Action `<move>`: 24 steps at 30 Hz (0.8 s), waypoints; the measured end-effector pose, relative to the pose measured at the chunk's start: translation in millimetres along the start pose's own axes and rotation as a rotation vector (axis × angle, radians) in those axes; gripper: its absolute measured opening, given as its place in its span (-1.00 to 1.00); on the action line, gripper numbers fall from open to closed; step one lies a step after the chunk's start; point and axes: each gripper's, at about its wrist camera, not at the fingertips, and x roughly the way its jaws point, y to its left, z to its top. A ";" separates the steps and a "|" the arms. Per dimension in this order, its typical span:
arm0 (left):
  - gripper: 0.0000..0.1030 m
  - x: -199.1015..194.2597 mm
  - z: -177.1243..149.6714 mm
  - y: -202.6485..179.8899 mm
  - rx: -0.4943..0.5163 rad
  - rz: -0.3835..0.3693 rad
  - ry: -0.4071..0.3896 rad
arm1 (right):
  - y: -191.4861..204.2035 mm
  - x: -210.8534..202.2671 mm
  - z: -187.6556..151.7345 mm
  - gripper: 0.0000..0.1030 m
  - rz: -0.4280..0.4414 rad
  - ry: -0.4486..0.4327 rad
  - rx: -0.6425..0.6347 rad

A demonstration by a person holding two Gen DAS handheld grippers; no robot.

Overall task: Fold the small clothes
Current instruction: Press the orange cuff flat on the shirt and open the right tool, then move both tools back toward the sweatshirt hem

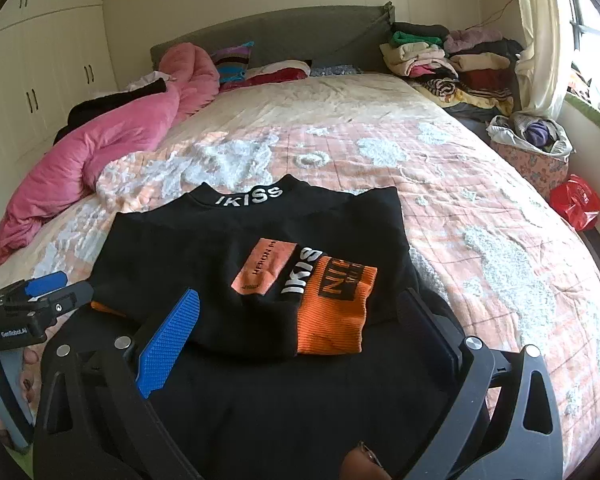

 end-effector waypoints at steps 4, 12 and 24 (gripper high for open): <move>0.82 -5.5 -3.2 -1.9 0.006 0.011 0.001 | 0.1 -5.0 -0.5 0.91 0.010 -0.003 -0.005; 0.82 -16.7 -4.5 -3.6 0.005 0.027 -0.006 | -0.6 -16.5 0.6 0.91 0.030 -0.023 0.000; 0.82 -33.3 -10.7 -5.6 0.000 0.032 -0.003 | 2.2 -33.7 -1.4 0.91 0.059 -0.034 -0.018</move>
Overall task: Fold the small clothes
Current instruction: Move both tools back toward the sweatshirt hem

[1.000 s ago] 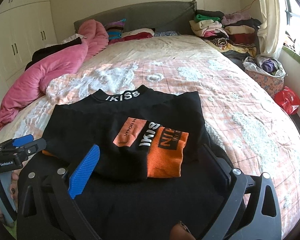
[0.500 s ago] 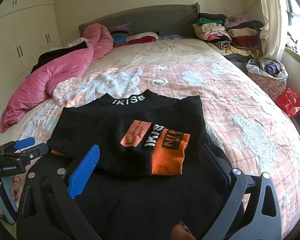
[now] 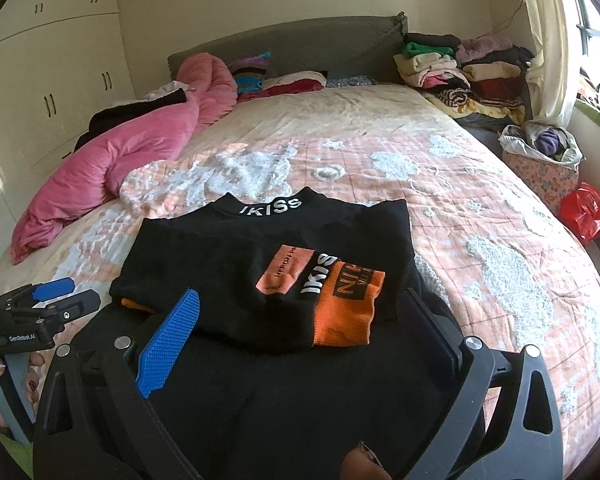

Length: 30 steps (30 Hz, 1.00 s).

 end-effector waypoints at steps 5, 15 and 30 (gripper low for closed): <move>0.82 -9.5 -6.6 0.5 -0.002 0.004 -0.003 | 3.6 -7.1 -4.4 0.91 0.012 0.006 -0.022; 0.82 -21.9 -18.5 -3.5 0.002 -0.005 0.008 | 7.6 -18.0 -14.6 0.91 0.030 0.019 -0.040; 0.82 -35.1 -37.0 -4.3 0.024 0.022 0.029 | 3.1 -26.7 -31.5 0.91 0.024 0.052 -0.069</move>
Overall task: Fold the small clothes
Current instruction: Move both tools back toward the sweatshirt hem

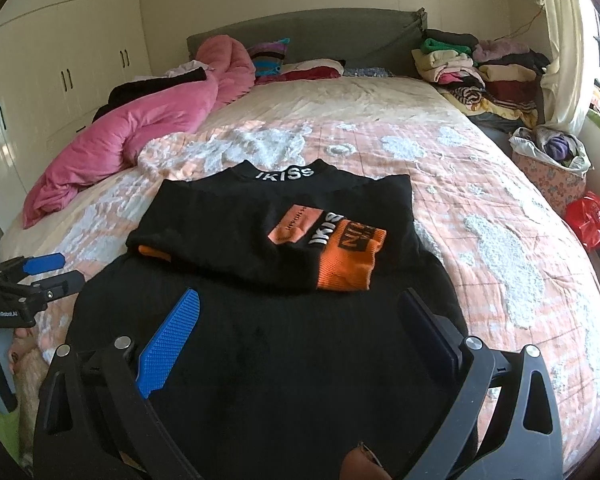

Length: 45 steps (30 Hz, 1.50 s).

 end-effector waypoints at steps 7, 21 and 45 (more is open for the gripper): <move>0.82 -4.1 -9.4 0.2 0.019 0.023 0.027 | -7.9 -5.9 -5.9 0.91 -0.013 0.010 0.001; 0.82 -15.1 -35.5 7.6 0.034 0.050 0.075 | -36.4 -18.9 -28.3 0.91 -0.063 0.049 0.016; 0.82 -18.7 -65.0 29.9 -0.033 0.038 0.162 | -70.1 -38.7 -68.9 0.91 -0.107 0.118 0.042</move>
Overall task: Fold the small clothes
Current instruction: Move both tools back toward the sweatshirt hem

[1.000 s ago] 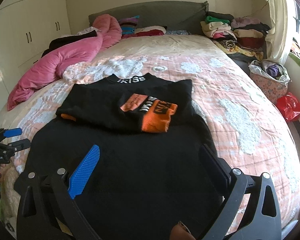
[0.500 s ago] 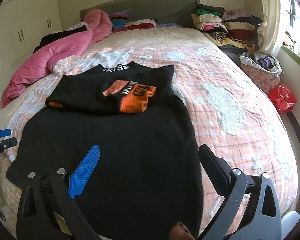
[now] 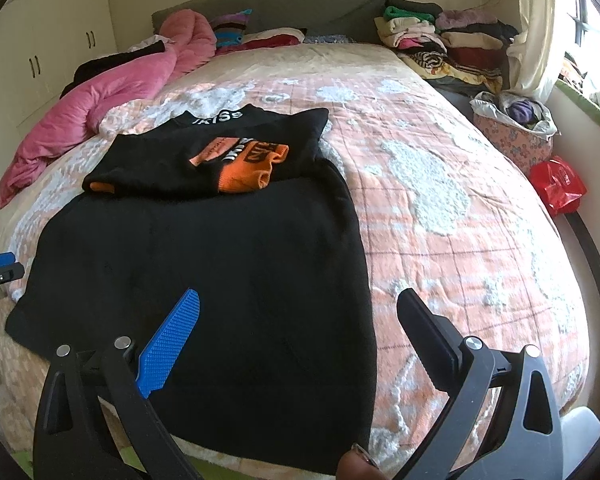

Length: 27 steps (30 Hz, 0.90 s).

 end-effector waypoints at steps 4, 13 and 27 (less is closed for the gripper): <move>0.82 0.1 -4.1 1.6 0.000 0.008 0.012 | -2.1 -3.1 -4.7 0.91 0.007 0.005 -0.005; 0.82 -2.5 -14.3 10.6 -0.019 0.008 0.038 | -0.5 -3.5 -13.1 0.91 0.015 0.021 -0.018; 0.81 3.9 -29.3 -0.7 -0.004 -0.142 0.098 | -1.8 -7.0 -21.2 0.91 0.013 0.032 -0.020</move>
